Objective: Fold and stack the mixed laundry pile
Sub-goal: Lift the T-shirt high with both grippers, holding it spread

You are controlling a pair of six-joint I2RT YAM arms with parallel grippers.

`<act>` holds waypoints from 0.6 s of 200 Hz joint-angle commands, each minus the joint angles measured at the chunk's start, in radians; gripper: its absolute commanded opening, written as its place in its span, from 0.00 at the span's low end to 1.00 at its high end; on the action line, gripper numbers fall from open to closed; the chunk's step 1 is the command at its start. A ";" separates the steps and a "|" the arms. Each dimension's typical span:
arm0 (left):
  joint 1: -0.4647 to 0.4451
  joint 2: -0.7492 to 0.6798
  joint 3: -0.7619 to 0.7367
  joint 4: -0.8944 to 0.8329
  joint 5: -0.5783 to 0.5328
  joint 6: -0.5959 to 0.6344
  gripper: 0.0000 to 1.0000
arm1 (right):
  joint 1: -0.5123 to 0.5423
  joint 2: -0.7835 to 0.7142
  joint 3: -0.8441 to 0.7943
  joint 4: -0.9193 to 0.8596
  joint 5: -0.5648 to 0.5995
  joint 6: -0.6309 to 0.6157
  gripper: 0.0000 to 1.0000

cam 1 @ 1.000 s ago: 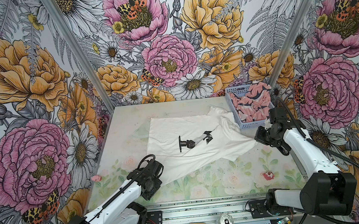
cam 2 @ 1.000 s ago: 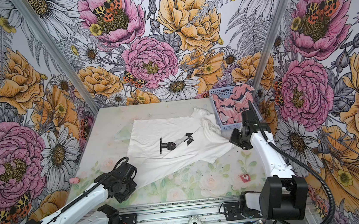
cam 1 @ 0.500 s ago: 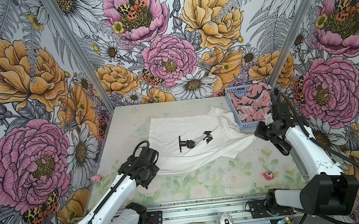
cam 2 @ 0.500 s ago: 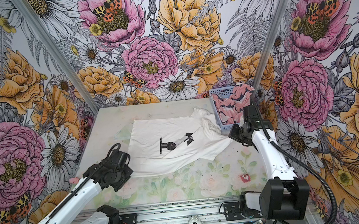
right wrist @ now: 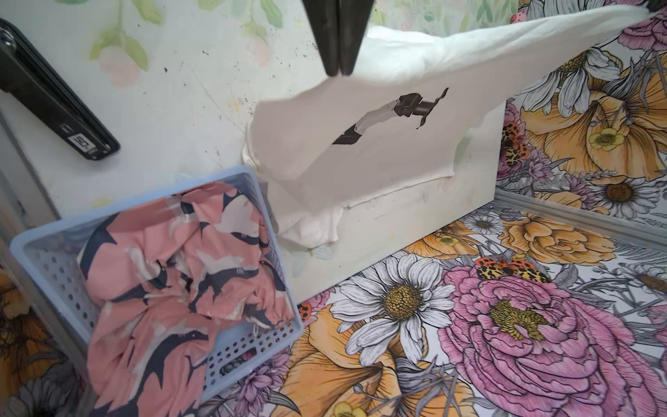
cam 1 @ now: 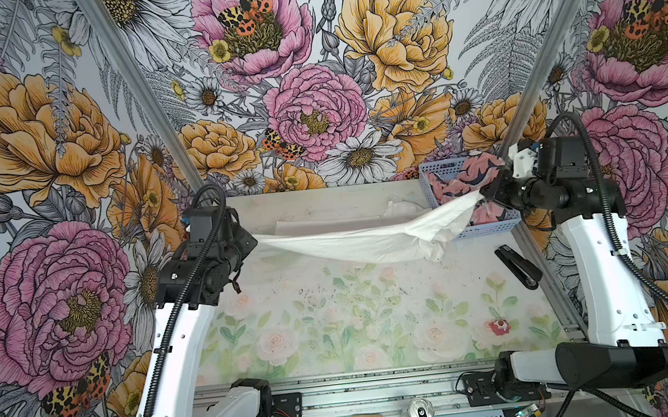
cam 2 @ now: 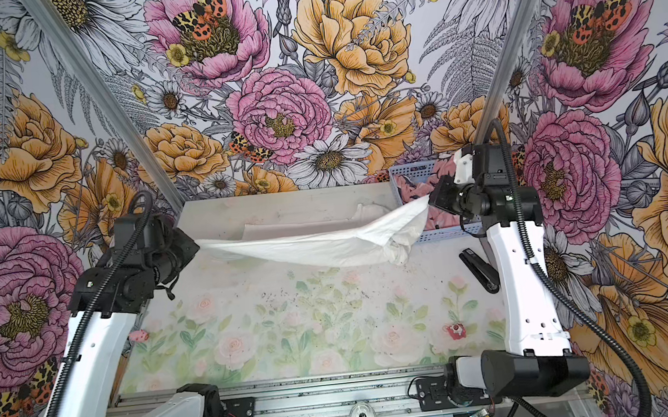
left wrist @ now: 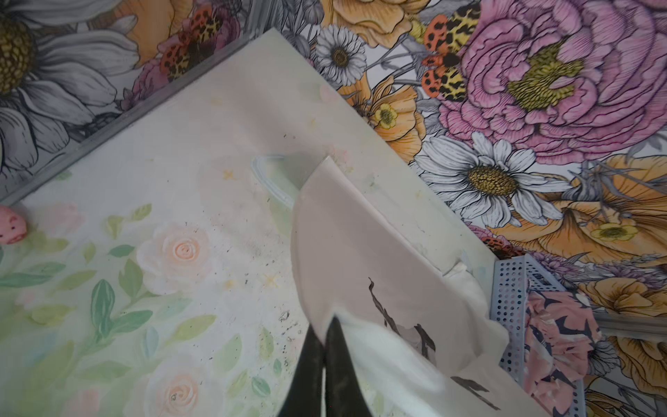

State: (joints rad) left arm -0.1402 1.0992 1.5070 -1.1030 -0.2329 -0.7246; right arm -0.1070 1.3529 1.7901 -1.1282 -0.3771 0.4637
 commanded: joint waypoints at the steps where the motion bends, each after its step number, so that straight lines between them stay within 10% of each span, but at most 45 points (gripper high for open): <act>1: 0.029 0.034 0.138 0.037 -0.028 0.118 0.00 | 0.018 0.036 0.176 0.002 -0.030 0.025 0.00; 81: 0.113 0.204 0.618 0.115 -0.032 0.249 0.00 | 0.064 0.320 0.925 0.007 -0.073 0.152 0.00; 120: 0.222 0.312 0.670 0.232 0.071 0.234 0.00 | 0.079 0.451 0.970 0.229 -0.113 0.227 0.00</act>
State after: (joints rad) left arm 0.0189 1.3449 2.1708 -0.9787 -0.2256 -0.5083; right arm -0.0372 1.7088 2.7560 -1.0649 -0.4664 0.6186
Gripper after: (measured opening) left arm 0.045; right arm 0.050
